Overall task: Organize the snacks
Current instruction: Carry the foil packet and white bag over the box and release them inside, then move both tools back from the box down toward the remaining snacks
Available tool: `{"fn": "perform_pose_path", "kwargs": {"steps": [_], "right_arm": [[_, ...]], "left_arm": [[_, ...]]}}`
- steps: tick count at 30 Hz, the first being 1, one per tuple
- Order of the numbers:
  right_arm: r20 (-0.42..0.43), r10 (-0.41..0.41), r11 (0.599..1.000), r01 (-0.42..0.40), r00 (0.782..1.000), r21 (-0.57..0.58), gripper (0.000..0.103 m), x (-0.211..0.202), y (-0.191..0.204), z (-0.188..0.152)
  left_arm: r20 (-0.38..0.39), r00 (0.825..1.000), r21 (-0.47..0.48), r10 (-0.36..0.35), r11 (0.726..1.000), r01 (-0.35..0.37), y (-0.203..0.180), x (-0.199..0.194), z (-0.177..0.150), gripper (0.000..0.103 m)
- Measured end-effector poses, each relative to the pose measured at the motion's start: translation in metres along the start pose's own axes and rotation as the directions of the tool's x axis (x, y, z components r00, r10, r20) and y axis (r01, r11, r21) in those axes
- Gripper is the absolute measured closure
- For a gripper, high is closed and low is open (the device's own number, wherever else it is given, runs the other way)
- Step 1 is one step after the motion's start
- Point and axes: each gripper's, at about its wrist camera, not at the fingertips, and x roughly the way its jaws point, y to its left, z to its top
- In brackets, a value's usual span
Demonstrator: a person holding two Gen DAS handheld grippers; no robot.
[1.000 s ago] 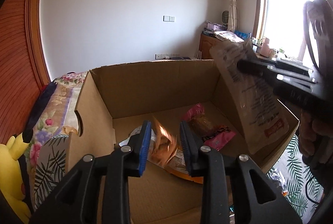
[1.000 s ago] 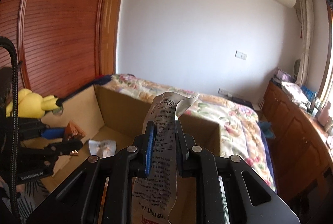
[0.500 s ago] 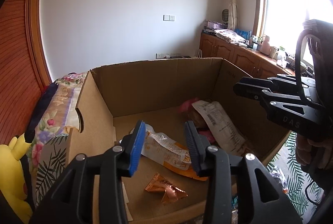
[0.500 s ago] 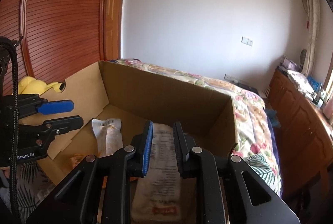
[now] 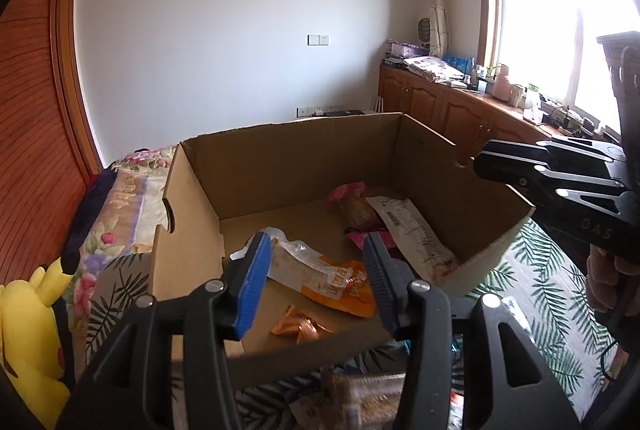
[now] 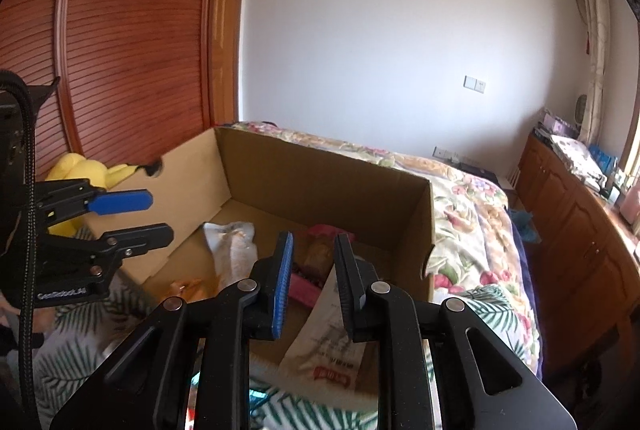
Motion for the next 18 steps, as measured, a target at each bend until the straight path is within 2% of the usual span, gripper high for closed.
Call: {"fn": "perform_pose_path", "kwargs": {"steps": [9,18], "right_arm": [[0.008,0.014,0.999,-0.014,1.0,0.035,0.08,-0.048,0.005,-0.023],[-0.046,0.006,0.996,-0.002,0.999,0.084,0.073,-0.066,0.003,-0.063]], "left_arm": [[-0.003,1.0,0.014,-0.018,1.0,0.018,-0.019,-0.031,-0.021,0.053],[-0.038,0.999,0.019,-0.032,0.999,0.032,-0.031,-0.044,-0.046,0.053]]}}
